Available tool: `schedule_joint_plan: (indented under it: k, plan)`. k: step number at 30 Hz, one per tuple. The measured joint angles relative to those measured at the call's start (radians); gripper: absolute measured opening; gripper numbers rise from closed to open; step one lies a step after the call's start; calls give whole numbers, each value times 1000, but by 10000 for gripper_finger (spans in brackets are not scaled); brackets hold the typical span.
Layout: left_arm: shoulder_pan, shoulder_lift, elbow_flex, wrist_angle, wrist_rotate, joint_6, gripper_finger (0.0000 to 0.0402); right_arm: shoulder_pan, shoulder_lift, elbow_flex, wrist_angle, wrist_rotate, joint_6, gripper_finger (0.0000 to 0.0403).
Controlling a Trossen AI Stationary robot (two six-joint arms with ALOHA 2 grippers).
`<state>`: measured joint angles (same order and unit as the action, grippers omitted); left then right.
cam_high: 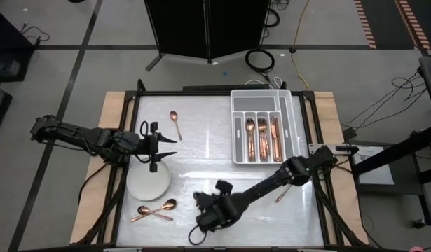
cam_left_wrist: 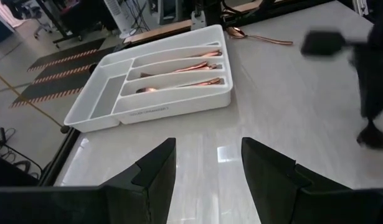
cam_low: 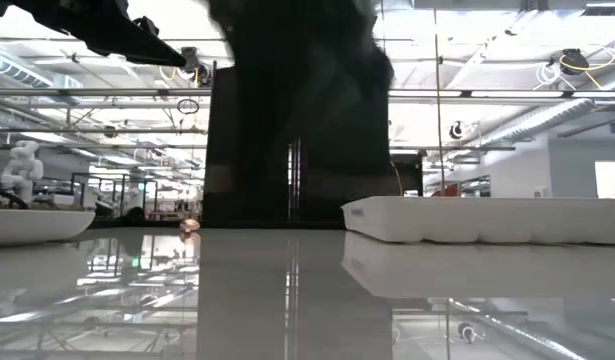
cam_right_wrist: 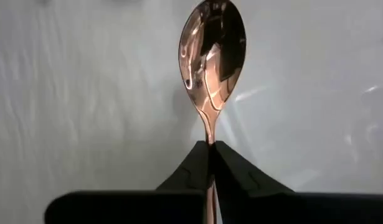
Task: Sort silverware
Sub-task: Put the bronze spoon into the silverware tray
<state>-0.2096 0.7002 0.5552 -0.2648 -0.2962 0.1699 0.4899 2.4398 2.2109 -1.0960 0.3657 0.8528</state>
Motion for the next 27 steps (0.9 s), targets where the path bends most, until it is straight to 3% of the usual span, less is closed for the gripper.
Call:
schedule_joint_plan:
  k: [9, 12, 18, 21, 27]
  plan:
    - [0, 0, 0, -37, 0, 0, 183, -84, -184, 3, -370, 203, 63, 1]
    - [0, 0, 0, -47, 0, -1, 183, -162, -229, 3, -492, 209, 117, 1]
    - [0, -2, 0, -92, 1, -7, 183, -369, -344, -162, -454, 115, 45, 1]
    - [0, -2, 0, -111, 1, -7, 183, -474, -441, -344, -383, 116, 49, 0]
    - [0, -2, 0, -114, 1, -8, 183, -644, -667, -766, -52, 45, 129, 0]
